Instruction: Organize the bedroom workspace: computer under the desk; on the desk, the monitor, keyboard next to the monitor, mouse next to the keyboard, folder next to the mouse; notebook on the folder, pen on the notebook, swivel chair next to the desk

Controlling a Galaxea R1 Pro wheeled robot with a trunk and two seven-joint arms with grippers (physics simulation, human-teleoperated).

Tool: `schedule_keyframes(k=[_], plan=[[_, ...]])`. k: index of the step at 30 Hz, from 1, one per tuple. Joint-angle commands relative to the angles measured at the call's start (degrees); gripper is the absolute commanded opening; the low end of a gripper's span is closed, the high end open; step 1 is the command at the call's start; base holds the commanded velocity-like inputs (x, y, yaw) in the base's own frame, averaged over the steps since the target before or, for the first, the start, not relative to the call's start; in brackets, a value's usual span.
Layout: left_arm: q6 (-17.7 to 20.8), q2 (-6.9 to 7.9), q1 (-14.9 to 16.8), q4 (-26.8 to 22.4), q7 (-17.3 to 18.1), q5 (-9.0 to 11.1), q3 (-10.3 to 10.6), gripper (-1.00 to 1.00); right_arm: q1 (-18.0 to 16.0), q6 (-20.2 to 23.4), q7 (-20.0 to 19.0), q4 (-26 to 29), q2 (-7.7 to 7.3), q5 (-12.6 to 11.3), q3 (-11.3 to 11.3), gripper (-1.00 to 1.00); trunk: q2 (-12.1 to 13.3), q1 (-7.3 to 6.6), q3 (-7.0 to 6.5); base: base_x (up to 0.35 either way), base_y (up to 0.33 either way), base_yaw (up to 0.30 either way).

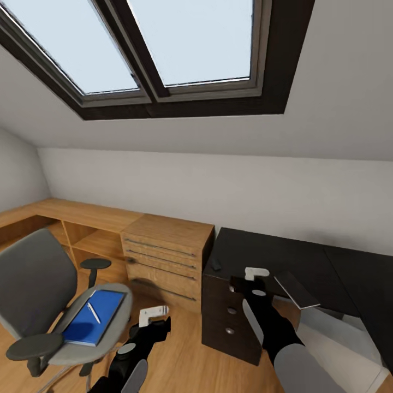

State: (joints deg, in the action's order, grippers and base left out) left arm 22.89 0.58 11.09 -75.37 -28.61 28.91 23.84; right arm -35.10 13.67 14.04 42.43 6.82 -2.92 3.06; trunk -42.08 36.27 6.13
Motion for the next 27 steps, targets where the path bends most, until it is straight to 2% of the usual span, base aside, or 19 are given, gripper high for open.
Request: schedule_keyframes(k=[1,3,5,8,12,13,16,21,27], plan=[[0.22,0.09,0.05,-0.24,-0.68,0.47,0.13,1.00,-0.12,0.54,0.42,0.09,-0.04,-0.29,0.21,1.00,-0.08,0.05,0.10,0.335,0.000,0.000],[0.43,0.45,0.06,-0.53,-0.88,0.51,-0.04,1.00,-0.23,0.83,0.33,0.13,-0.03,-0.27,0.18,1.00,-0.08,0.05,0.10,0.335,0.000,0.000],[0.54,1.44,0.06,-0.64,-0.96,0.66,-0.33,1.00,-0.23,0.94,0.18,0.17,-0.02,-0.26,0.19,1.00,-0.08,0.05,0.10,0.335,0.000,0.000],[0.64,3.74,0.05,-1.22,-0.98,1.74,-0.76,1.00,-0.23,0.73,0.17,0.28,-0.05,-0.30,0.15,1.00,-0.08,0.05,0.10,0.335,0.000,0.000],[0.60,4.20,0.01,-1.37,-1.06,2.35,-0.81,1.00,-0.18,0.39,0.18,0.21,-0.05,-0.31,0.15,1.00,-0.08,0.05,0.10,0.335,0.000,0.000],[0.58,4.45,0.00,-1.43,-1.09,3.33,-0.89,1.00,-0.15,0.25,0.32,0.13,-0.02,-0.18,0.19,1.00,-0.08,0.05,0.11,0.335,-0.015,0.107],[0.58,4.49,0.00,-1.44,-1.11,3.82,-0.90,1.00,-0.15,0.23,0.41,0.09,0.04,-0.11,0.21,1.00,-0.08,0.05,0.17,0.333,-0.051,0.139],[0.57,4.51,-0.01,-1.45,-1.12,4.15,-0.90,1.00,-0.15,0.21,0.45,-0.06,0.12,-0.02,0.41,1.00,-0.08,0.05,0.30,0.323,-0.130,0.200],[0.52,4.42,-0.02,-1.39,-1.30,4.03,-0.79,1.00,-0.15,0.22,0.12,-0.66,0.30,0.14,1.84,1.00,-0.08,0.05,0.50,0.312,-0.170,0.242]])
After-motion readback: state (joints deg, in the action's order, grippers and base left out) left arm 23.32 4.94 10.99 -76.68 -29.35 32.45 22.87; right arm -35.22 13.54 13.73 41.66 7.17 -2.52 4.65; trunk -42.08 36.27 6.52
